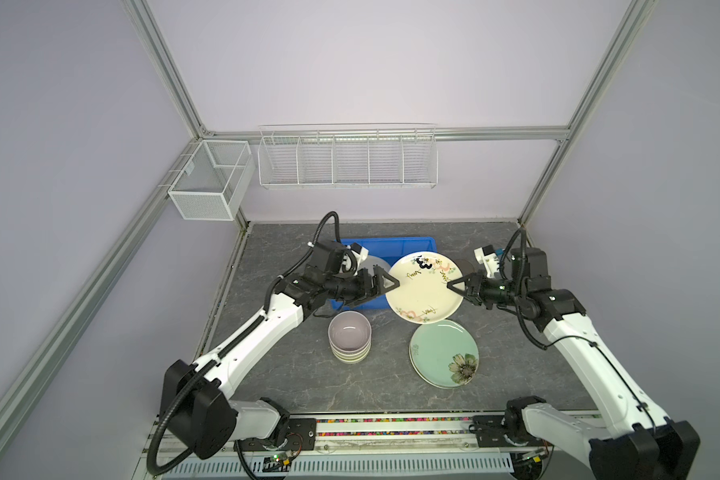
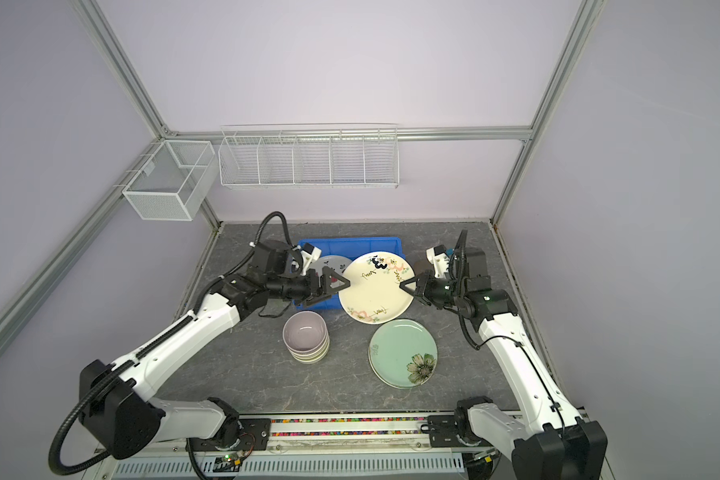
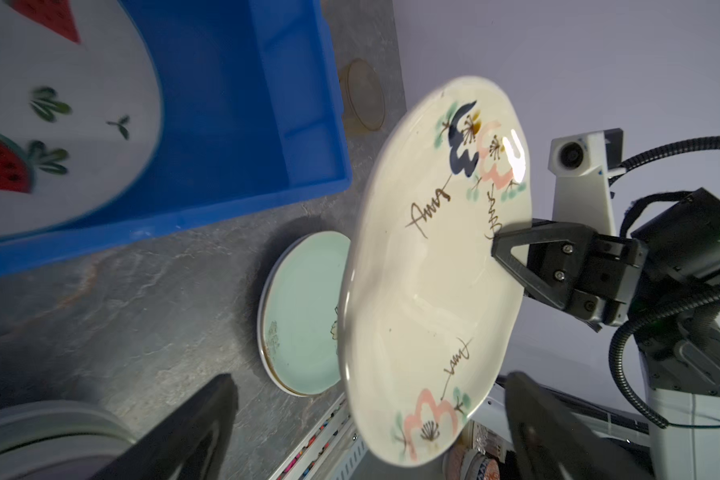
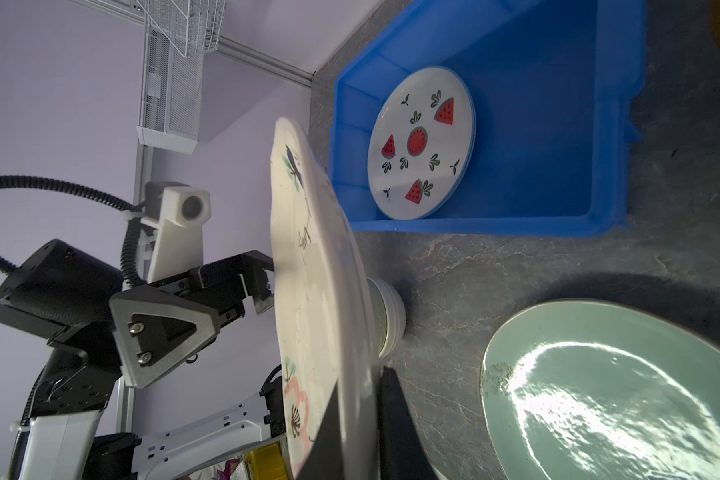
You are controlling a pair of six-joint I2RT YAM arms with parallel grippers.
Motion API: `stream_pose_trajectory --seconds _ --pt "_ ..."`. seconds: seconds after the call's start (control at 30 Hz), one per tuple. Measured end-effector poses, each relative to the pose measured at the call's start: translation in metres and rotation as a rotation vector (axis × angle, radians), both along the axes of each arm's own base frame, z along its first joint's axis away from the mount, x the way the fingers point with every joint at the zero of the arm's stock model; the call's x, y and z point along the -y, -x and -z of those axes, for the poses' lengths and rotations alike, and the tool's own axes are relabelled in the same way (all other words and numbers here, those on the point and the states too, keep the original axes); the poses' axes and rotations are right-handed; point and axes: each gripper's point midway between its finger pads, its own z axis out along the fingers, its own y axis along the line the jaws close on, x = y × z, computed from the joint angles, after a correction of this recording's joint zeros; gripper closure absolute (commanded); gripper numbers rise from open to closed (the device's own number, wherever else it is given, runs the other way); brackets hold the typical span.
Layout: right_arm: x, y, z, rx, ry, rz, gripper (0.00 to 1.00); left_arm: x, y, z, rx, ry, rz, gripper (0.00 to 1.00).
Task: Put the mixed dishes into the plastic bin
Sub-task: 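Lift the cream floral plate with both grippers and carry it over the blue bin, then lower the cream plate into the bin onto the watermelon plate with both grippers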
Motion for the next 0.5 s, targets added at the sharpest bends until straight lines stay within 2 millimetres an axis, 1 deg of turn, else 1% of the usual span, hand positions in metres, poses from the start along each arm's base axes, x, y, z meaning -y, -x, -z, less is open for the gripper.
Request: stream_pose_trajectory --seconds 0.07,0.13,0.2,0.27,0.37,0.5 --pt "-0.007 -0.012 0.002 -0.005 0.025 -0.016 0.94 -0.026 -0.011 -0.019 0.06 0.004 -0.072 0.0" --pt "-0.016 -0.025 0.007 -0.019 0.047 -0.035 0.94 -0.051 -0.018 -0.032 0.1 0.005 -0.134 0.0" --pt "-0.025 -0.04 0.015 -0.038 0.073 -0.052 0.94 -0.073 -0.023 -0.038 0.122 -0.004 -0.188 0.0" --pt "-0.035 -0.057 0.025 -0.057 0.098 -0.066 0.94 -0.09 -0.027 -0.037 0.122 -0.025 -0.226 0.0" --pt "-0.05 -0.082 0.04 -0.079 0.121 -0.08 0.94 -0.102 -0.029 -0.028 0.101 -0.053 -0.248 0.0" --pt "-0.07 -0.114 0.061 -0.099 0.132 -0.097 0.94 -0.106 -0.029 -0.018 0.068 -0.076 -0.245 0.0"
